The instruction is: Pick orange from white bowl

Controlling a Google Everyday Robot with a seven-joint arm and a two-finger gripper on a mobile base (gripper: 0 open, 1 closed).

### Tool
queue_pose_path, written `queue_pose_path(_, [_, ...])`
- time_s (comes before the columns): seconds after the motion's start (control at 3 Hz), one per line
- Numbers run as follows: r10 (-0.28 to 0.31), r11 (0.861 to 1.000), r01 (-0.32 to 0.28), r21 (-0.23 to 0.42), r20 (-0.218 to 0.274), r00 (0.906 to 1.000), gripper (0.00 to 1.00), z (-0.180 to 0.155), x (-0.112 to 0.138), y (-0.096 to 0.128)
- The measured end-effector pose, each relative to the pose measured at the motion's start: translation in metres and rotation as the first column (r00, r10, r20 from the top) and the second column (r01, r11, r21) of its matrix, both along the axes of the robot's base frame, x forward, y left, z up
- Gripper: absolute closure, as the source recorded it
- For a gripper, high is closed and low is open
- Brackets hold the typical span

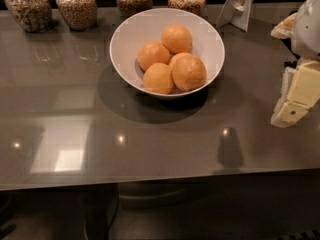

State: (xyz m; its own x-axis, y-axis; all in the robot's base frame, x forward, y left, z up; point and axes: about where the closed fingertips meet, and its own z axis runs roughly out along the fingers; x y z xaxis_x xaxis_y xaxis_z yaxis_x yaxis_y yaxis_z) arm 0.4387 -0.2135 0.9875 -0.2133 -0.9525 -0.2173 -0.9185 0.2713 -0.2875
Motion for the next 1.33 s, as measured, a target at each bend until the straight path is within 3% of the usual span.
queue_pose_path(0.33, [0.0, 1.0, 0.0, 0.0, 0.0, 1.0, 0.0, 0.0, 0.0, 0.0])
queue_pose_path(0.67, [-0.011, 0.999, 0.009, 0.037, 0.04, 0.9991, 0.0, -0.001, 0.013, 0.008])
queue_pose_path(1.33, [-0.095, 0.977, 0.07, 0.2, 0.118, 0.9885, 0.0, -0.002, 0.067, 0.045])
